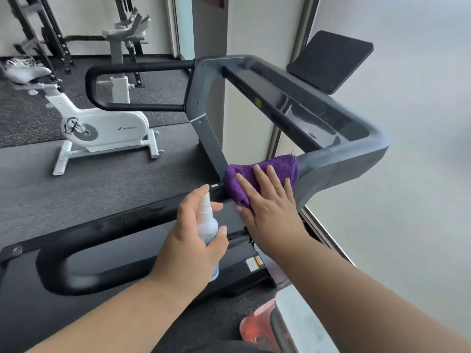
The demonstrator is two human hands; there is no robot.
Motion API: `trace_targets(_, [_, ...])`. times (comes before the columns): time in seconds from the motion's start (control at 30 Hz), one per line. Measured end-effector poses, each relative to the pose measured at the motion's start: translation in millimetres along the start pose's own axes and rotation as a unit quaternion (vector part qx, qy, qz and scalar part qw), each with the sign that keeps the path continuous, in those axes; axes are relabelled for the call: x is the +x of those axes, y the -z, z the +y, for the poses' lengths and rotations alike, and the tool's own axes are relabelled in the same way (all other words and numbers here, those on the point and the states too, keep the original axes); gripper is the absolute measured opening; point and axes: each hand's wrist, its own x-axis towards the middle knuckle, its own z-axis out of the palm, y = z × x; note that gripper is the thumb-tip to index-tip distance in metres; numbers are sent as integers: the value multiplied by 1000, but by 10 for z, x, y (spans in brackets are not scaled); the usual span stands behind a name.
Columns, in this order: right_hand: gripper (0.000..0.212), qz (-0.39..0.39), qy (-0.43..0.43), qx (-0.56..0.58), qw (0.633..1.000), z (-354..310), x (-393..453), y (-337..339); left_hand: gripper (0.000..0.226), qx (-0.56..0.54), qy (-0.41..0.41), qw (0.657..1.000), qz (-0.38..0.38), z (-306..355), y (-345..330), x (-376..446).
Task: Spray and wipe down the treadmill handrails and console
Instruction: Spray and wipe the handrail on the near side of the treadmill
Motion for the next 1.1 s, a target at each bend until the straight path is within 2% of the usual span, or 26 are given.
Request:
trace_targets(0.1, [66,0,58,33,998,209,30,135,87,6,2,1000,19,102,-135,26])
trace_targets(0.2, [67,66,45,114,990,297,342,321,85,19,16,999,37,189,-259,29])
trace_targets(0.27, [67,67,43,85,993,257,543,331,85,29,24,998,52,235,-316,0])
trace_targets(0.37, [77,12,94,-9,995,147,605,206,87,40,43,993,100,275,-338,-71])
trace_targets(0.47, [85,10,122,-19,992,20,578,111,97,57,43,986,151,240,-309,-188])
trace_targets(0.57, [90,-3,168,-11,986,-257,540,43,82,60,40,983,166,216,-318,-280])
trace_targets(0.73, [71,-9,198,0,980,-401,556,53,67,78,-5,987,140,345,-343,-272])
trace_targets(0.87, [53,19,178,40,983,-101,600,86,71,87,22,986,140,374,-398,-255])
trace_targets(1.0, [52,67,138,17,988,443,545,80,73,86,48,984,149,344,-376,-306])
trace_targets(1.1, [51,82,141,12,987,487,541,45,81,95,57,980,163,315,-299,-346])
